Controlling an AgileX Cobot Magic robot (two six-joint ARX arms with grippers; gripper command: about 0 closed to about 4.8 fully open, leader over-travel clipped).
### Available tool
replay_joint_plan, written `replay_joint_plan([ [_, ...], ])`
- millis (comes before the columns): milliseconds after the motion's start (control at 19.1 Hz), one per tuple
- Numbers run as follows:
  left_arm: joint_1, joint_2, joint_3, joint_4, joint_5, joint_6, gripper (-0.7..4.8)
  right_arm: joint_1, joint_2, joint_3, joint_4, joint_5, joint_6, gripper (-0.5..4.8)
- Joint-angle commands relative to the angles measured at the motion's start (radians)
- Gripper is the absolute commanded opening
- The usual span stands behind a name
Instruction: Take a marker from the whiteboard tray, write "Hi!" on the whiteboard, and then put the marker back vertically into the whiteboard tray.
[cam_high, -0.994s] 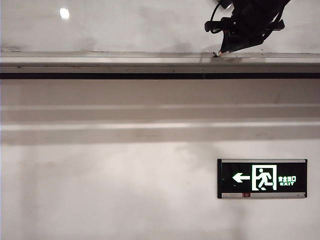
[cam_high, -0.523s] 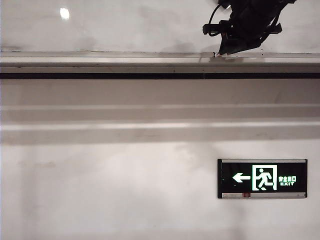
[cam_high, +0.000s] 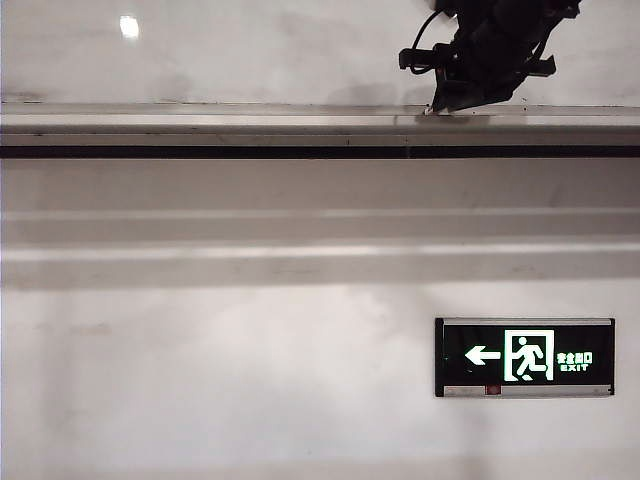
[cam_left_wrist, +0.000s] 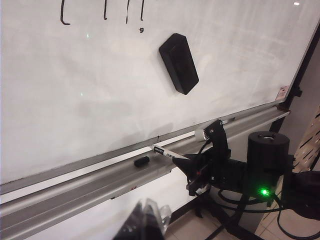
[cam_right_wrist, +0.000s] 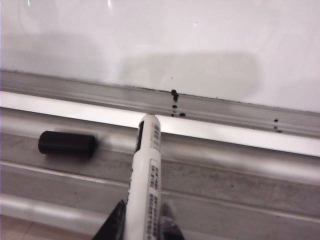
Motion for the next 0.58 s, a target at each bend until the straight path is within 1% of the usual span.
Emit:
replay_joint_plan([
  [52, 0.0, -0.002, 0.005, 0.013, 0.003, 0.004, -0.06, 0.0, 0.002, 0.003, 0.017, 0.0, 0.026, -0.02],
  [157, 0.0, -0.002, 0.005, 0.014, 0.003, 0.004, -0.06, 0.006, 0.002, 0.003, 0.017, -0.004, 0.026, 0.01],
  [209, 0.0, -0.002, 0.005, 0.013, 0.003, 0.004, -0.06, 0.006, 0.002, 0.003, 0.017, -0.005, 0.026, 0.2],
  [262, 0.0, -0.002, 0.005, 0.013, 0.003, 0.004, -0.06, 0.006, 0.002, 0.003, 0.017, -0.021, 0.026, 0.57],
  [314, 0.0, -0.002, 0.005, 0.014, 0.003, 0.004, -0.06, 0.006, 0.002, 0.003, 0.017, -0.039, 0.026, 0.79],
  [366, 0.0, -0.002, 0.005, 0.013, 0.003, 0.004, -0.06, 0.006, 0.002, 0.003, 0.017, -0.054, 0.026, 0.95],
  [471, 0.0, -0.002, 0.005, 0.013, 0.003, 0.004, -0.06, 0.006, 0.002, 0.003, 0.016, -0.056, 0.026, 1.0],
  [575, 0.0, -0.002, 0.005, 0.013, 0.003, 0.004, -0.06, 0.007, 0.002, 0.003, 0.016, -0.056, 0.026, 1.31],
])
